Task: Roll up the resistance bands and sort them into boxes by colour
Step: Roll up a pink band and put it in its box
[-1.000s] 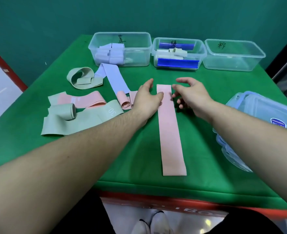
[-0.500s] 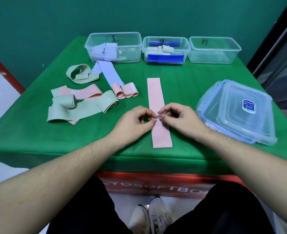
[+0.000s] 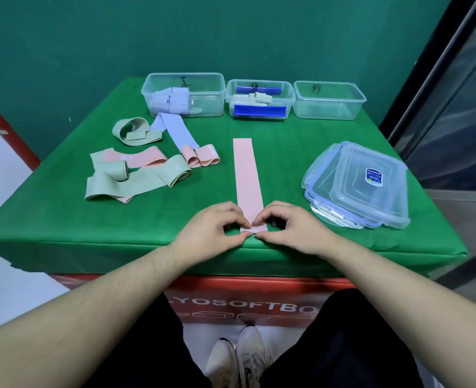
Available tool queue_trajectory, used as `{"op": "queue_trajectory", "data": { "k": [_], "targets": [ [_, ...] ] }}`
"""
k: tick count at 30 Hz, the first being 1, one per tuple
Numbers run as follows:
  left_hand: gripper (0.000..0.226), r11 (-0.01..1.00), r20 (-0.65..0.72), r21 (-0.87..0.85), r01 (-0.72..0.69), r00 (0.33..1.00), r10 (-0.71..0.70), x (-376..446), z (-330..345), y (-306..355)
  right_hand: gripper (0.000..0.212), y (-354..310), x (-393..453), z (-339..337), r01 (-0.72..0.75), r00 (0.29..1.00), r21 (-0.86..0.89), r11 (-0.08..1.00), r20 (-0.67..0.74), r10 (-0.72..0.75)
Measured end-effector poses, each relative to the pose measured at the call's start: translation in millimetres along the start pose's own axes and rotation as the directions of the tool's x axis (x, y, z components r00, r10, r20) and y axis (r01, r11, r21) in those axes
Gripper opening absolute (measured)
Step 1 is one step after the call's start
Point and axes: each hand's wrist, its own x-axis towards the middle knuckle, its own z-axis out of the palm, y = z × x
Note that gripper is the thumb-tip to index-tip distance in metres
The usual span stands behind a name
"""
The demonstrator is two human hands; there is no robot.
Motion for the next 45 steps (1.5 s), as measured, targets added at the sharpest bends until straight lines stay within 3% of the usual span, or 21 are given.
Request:
{"op": "queue_trajectory", "data": {
  "k": [6,14,24,35,45],
  "targets": [
    [0.006,0.994,-0.073,-0.051,0.100,0.992,-0.103,2,3,5,0.002,-3,4,2,-0.099,0.993,0.107,0.989,-0.056,0.105],
    [0.007,0.970,-0.108,-0.133,0.205,0.969,-0.220,4,7,2,0.007,-5,7,3,-0.203,0.967,0.216,0.955,-0.109,0.230],
    [0.005,0.983,-0.136,-0.108,0.149,0.977,-0.163,1,6,1,0.010,0,4,12,-0.108,0.971,0.006,0.994,-0.212,0.107],
    [0.016,0.990,-0.110,0.070,0.125,0.987,-0.117,-2,8,0,0.010,3,-3,18,-0.006,0.970,-0.155,0.988,-0.240,-0.032],
    [0.013,0.990,-0.074,-0.033,0.136,0.988,-0.138,2,9,-5,0.005,5,-1,15,0.006,0.974,-0.052,0.999,-0.224,-0.018]
  ]
}}
